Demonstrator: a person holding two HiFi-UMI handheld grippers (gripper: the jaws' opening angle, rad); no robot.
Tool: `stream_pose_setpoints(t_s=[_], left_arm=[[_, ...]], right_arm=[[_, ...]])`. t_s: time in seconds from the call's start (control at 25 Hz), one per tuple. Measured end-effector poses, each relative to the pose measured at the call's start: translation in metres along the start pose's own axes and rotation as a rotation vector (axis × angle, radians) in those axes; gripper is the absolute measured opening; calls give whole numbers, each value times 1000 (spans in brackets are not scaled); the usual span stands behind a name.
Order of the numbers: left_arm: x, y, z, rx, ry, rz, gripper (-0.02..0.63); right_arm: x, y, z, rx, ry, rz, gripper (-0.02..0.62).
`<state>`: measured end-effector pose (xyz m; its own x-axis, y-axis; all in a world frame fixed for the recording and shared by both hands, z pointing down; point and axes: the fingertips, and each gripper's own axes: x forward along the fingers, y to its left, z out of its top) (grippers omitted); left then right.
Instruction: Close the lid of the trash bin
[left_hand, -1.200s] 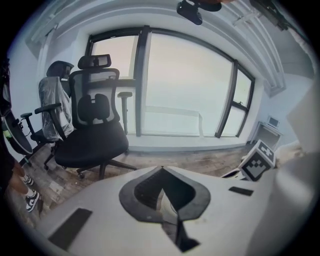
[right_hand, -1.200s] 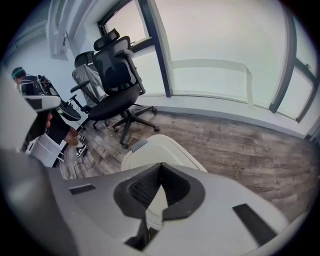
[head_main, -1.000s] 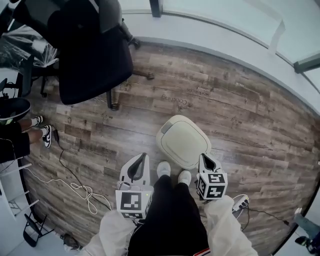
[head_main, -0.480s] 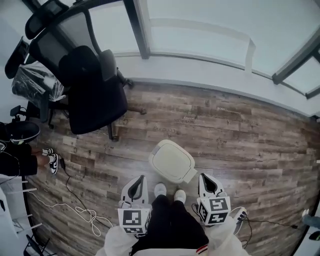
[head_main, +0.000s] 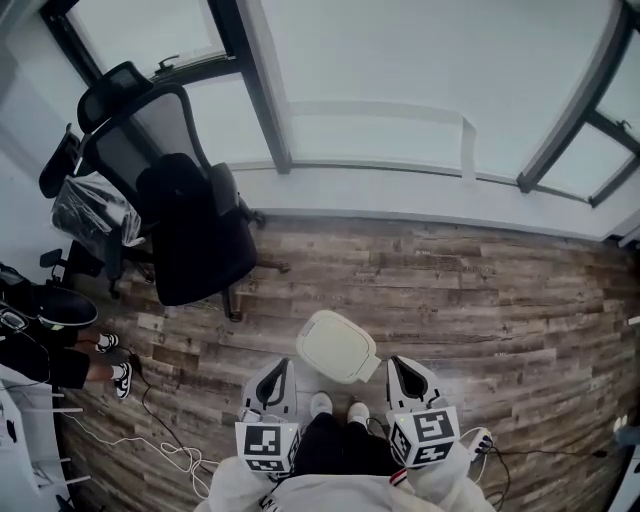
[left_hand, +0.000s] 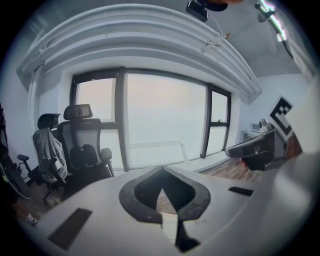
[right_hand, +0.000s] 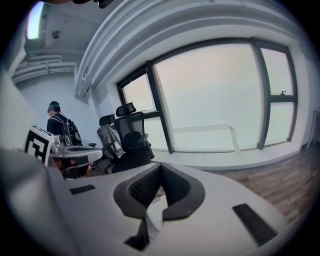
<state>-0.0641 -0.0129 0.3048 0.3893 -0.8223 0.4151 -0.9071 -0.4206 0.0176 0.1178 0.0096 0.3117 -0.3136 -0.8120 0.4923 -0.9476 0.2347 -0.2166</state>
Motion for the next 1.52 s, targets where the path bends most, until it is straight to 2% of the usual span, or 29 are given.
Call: stream_pose_setpoints(t_s=[0.16,0.32,0.68,1.04,1.52], left_arm=[[-11,-17,27,-16,-34,-6,5],[-20,-26,43,5,-55,-28,5],[-34,-23,81,23,-107,-28,5],[-27,-28,81,28,-102,-56,5],[-15,-26,79,32,-91,-57,5]], right_arm=[[-25,3,27,-6,-54,12,23],[-45,4,46,1,-92,3,23],[-62,15,77,-26,-161,11,23],[-60,16,73,-22,-149,5,23],[-52,7,69,-20,-134,-3,23]])
